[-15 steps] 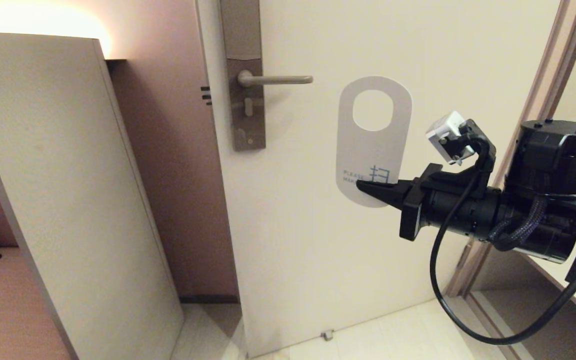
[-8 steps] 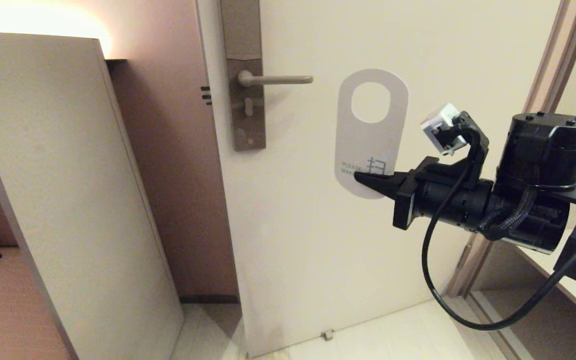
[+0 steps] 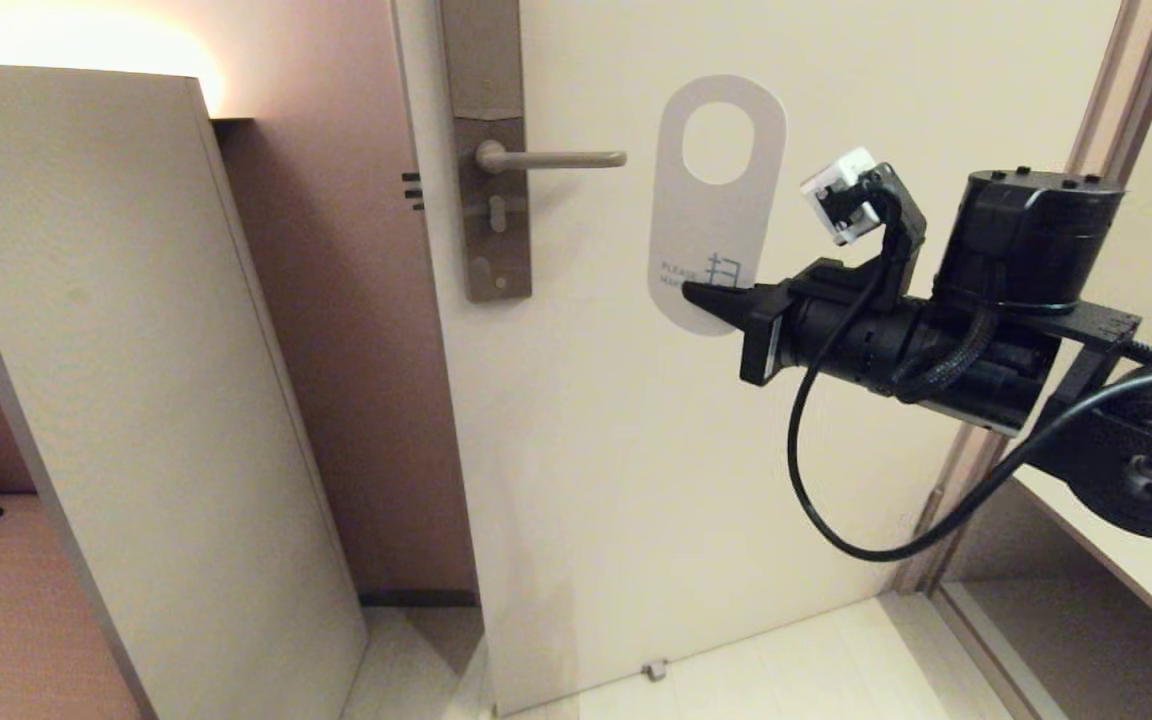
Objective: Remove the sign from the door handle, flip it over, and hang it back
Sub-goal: Hang the sign back with the other side facing out
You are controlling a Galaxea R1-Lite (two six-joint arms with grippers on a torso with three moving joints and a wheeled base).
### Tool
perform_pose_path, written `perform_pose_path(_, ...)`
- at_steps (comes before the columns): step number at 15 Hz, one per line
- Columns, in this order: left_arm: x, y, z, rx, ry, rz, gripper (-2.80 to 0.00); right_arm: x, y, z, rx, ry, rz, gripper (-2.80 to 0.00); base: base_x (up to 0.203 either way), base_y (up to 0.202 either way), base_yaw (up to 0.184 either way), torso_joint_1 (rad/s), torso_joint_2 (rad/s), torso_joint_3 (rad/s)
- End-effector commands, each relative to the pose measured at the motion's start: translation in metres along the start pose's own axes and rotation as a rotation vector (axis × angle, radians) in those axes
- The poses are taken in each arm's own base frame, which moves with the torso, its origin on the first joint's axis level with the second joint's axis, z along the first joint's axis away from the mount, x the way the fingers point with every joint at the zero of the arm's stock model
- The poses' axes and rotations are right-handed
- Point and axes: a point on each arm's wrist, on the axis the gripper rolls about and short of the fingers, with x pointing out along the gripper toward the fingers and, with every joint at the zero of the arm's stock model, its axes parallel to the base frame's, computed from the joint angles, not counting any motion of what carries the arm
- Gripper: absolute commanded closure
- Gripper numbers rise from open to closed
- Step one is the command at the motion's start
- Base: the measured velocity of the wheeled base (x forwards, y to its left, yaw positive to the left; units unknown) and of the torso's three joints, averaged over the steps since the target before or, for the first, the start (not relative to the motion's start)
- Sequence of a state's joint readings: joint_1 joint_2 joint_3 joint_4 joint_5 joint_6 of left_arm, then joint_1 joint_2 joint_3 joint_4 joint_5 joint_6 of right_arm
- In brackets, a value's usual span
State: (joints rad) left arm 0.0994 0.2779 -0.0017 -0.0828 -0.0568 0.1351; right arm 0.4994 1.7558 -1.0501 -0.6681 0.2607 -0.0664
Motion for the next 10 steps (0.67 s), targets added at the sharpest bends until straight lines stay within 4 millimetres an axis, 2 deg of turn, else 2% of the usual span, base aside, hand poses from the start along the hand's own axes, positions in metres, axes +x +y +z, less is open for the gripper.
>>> perform_pose_path(1, 0.000, 0.000, 0.000, 0.005, 0.006, 0.001, 0.00, 0.018, -0.005, -0.006, 0.001, 0.007, -0.024, 0.00, 0.000, 0.000, 0.000, 0.000, 0.00, 0.000)
perform_pose_path(3, 0.000, 0.000, -0.001, 0.035, 0.014, 0.020, 0.00, 0.030, -0.009, -0.007, 0.002, 0.003, -0.069, 0.00, 0.000, 0.000, 0.000, 0.000, 0.00, 0.000)
perform_pose_path(10, 0.000, -0.001, -0.009, 0.024, 0.097, 0.010, 0.00, 0.042, -0.014, -0.014, 0.048, 0.013, -0.111, 0.00, 0.000, 0.000, 0.000, 0.000, 0.00, 0.000)
